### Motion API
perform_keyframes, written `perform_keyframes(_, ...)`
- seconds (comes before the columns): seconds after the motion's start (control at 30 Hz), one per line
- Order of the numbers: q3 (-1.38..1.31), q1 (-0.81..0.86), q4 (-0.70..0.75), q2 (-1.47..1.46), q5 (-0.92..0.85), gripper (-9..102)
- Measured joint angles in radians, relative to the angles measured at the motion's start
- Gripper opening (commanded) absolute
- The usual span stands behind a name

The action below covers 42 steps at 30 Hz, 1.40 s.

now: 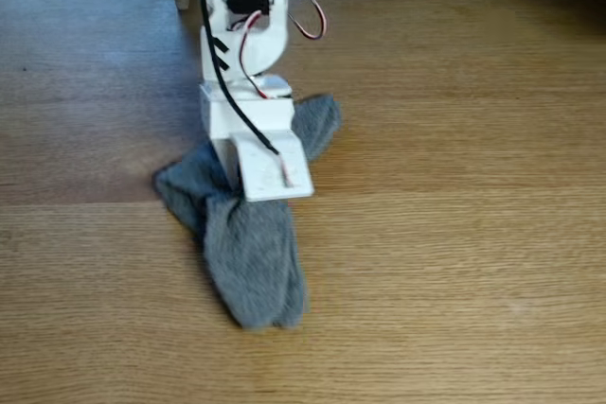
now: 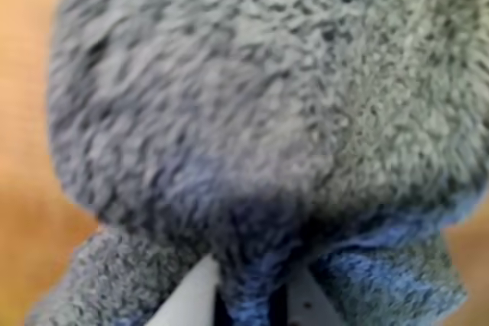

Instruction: Clean the area in front of the robot

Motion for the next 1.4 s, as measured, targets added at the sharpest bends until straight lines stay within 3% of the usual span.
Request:
perform_keyframes(0.1,0.08,-0.034,0.186,0.114,0.123,0)
perform_keyframes(0.2,0.19,-0.12,0.275,0.215,0.23,0)
perform_keyframes(0.4,0.462,-0.397,0.202,0.436,0.393,0)
perform_keyframes(0.5,0.604,-0.532,0.028,0.488,0.459,0)
perform_keyframes(0.6,0.762,-0.575,-0.242,0.491,0.463,0)
perform_keyframes(0.87,1.028,-0.491,-1.028,0.316,0.356,0)
perform_keyframes(1.0,0.979,-0.41,-1.261,0.186,0.264,0)
perform_keyframes(1.13,0.77,-0.311,-1.215,0.092,0.213,0)
perform_keyframes(1.4,0.222,-0.104,-0.845,-0.087,0.167,0)
